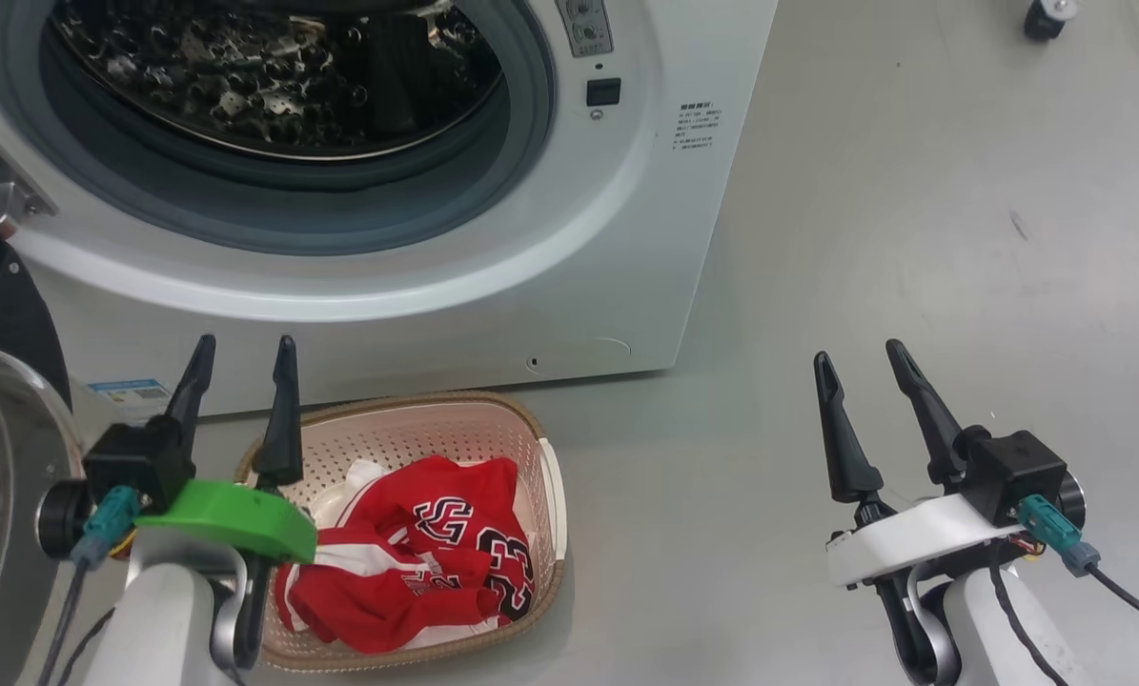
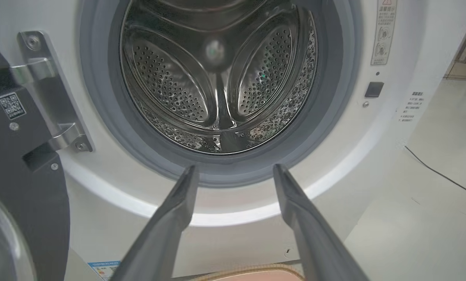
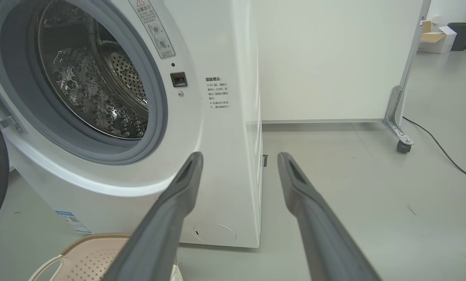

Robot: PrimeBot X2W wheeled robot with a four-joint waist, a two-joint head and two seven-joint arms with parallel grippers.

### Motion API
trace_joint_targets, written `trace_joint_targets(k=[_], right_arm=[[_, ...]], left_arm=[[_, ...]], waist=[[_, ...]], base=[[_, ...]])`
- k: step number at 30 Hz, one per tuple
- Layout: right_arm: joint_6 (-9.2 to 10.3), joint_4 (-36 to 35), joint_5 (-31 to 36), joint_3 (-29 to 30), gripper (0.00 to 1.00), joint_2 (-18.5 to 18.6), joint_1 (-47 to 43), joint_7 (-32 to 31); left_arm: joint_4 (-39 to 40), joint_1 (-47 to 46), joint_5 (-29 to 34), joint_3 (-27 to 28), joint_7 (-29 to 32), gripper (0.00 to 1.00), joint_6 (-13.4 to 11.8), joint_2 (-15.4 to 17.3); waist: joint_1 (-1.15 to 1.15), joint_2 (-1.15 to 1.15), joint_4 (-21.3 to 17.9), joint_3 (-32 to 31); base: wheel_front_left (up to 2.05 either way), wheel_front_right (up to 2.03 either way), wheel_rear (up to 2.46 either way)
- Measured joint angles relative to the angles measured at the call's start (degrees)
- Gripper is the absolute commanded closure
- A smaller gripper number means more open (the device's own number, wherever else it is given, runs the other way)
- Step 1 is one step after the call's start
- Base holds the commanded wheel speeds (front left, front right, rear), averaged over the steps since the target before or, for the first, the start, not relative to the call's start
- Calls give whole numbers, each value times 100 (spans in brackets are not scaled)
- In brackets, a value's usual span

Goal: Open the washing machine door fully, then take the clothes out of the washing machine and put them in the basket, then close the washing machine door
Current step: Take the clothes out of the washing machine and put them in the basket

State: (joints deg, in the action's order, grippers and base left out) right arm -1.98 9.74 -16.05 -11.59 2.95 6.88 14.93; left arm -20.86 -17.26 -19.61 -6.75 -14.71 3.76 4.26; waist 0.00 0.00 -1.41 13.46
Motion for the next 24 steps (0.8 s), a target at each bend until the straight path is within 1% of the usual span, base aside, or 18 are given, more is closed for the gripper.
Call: trace_joint_targets(k=[4,16,24], right_arm=[[-41,12,0,0,0,-12,-162,0],[-40,49,-2,37,0,-29,-756,0],[13,49,-60,47,0,-40,-1100,0]], left_arm=[[141,422,54,-2,0,0,-11,-1],[572,1395,65,-69,0,0,-71,-32],[668,1942,149,-287,0,0,-71,-35]], waist=[[0,0,45,-248],[0,0,168,-872],[0,0,210,-1181]], base=[[0,0,0],[0,0,0],[0,0,0]])
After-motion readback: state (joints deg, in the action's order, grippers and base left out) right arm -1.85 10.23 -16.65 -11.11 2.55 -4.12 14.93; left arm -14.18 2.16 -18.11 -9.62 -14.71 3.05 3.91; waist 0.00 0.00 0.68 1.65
